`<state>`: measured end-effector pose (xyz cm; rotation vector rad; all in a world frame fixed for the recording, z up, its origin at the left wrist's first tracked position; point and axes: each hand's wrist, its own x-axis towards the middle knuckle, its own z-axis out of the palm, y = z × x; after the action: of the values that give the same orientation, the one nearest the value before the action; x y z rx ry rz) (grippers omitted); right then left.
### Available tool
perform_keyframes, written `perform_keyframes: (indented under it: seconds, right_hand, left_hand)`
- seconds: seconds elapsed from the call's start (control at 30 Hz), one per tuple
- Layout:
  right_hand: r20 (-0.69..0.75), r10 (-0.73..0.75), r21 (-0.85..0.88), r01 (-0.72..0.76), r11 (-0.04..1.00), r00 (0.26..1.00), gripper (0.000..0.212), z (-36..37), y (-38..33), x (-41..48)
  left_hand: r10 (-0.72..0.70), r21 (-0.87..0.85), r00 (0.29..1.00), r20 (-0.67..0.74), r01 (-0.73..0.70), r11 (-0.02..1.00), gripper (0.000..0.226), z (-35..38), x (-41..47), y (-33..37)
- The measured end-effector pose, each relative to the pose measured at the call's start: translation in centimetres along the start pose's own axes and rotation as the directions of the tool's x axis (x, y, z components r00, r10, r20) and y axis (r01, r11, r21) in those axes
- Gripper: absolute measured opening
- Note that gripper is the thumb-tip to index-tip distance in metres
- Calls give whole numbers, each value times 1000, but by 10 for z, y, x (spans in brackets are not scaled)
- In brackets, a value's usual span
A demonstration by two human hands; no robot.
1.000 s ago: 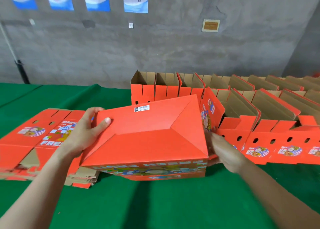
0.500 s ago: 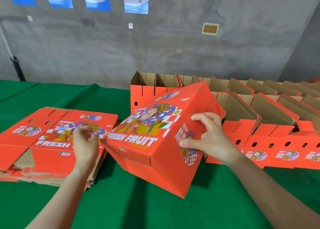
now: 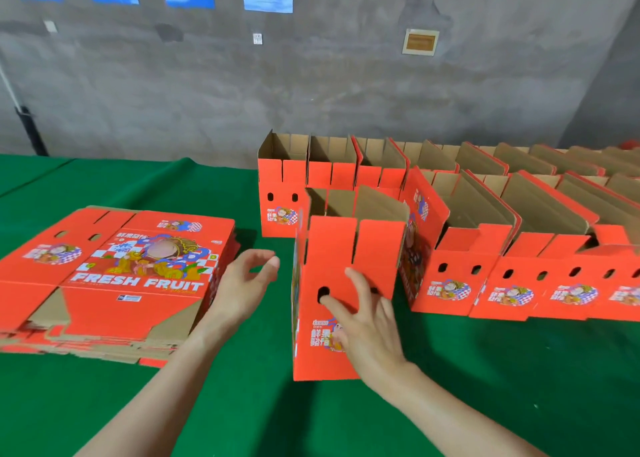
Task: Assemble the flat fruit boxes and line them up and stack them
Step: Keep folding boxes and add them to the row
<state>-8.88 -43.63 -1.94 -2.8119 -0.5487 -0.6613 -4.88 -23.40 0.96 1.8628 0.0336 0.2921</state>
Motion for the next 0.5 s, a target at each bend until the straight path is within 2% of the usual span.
perform_keyframes:
  seconds: [0.07, 0.17, 0.23, 0.3, 0.33, 0.4, 0.5]
  right_hand:
    - [39, -27, -31, 28, 999, 999, 84, 10, -4, -6]
    - [132, -39, -103, 53, 993, 990, 94, 30, -1, -20]
    - [214, -47, -142, 78, 987, 976, 92, 44, 4, -32]
    - [254, -51, -160, 94, 983, 966, 84, 54, 9, -41]
    - [250, -45, -147, 84, 986, 967, 79, 57, 10, -42]
    - [215, -18, -82, 37, 996, 976, 70, 60, 13, -39]
    - [216, 55, 3, -57, 998, 975, 69, 59, 14, -27]
  left_hand:
    - [-1, -102, 999, 49, 6, 995, 27, 5, -6, 9]
    - [-98, -253, 985, 141, 132, 959, 60, 8, -5, 19]
    - [-165, -255, 960, 226, 222, 941, 77, 8, -4, 24]
    - [-229, -175, 933, 279, 284, 943, 96, 11, -2, 28]
    - [-246, -140, 926, 286, 294, 945, 99, 14, 0, 29]
    - [-258, -111, 928, 270, 296, 949, 89, 21, 6, 31]
    - [-249, -37, 942, 223, 263, 964, 73, 34, 21, 31]
